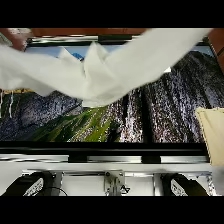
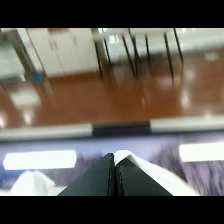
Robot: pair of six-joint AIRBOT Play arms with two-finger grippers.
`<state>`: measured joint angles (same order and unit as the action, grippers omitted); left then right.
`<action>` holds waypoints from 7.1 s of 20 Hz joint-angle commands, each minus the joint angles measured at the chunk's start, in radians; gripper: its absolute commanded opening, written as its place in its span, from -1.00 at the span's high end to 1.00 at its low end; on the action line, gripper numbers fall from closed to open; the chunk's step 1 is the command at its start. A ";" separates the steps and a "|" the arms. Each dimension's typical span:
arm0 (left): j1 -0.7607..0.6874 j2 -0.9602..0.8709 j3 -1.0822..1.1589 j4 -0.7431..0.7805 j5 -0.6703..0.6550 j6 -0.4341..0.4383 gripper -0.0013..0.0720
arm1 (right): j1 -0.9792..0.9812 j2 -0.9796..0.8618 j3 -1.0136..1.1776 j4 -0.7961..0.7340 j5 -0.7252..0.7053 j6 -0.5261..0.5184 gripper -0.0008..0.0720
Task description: Fold the shirts.
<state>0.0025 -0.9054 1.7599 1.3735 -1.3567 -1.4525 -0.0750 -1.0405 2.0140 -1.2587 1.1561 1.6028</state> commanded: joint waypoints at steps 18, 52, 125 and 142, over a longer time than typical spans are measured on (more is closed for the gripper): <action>-0.011 -0.136 -0.754 -0.316 0.332 -0.037 -0.90 | 0.104 -0.134 -0.705 0.173 -0.150 0.060 -0.73; -0.153 -0.835 -0.140 -0.372 0.087 0.237 0.83 | 0.409 -0.689 -0.705 0.298 -0.452 -0.010 0.82; -0.234 0.056 -1.005 -0.305 0.513 0.173 0.83 | 0.599 -0.165 -0.788 -0.101 -0.069 0.260 0.82; -0.233 -0.180 -0.914 -0.365 0.346 -0.086 -0.74 | 0.686 -0.247 -0.801 0.029 -0.214 0.233 0.82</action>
<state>-0.2306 -0.9691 0.8261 1.0264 -0.9348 -1.5150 0.5903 -1.2869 1.2133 -1.2026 0.9440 1.8351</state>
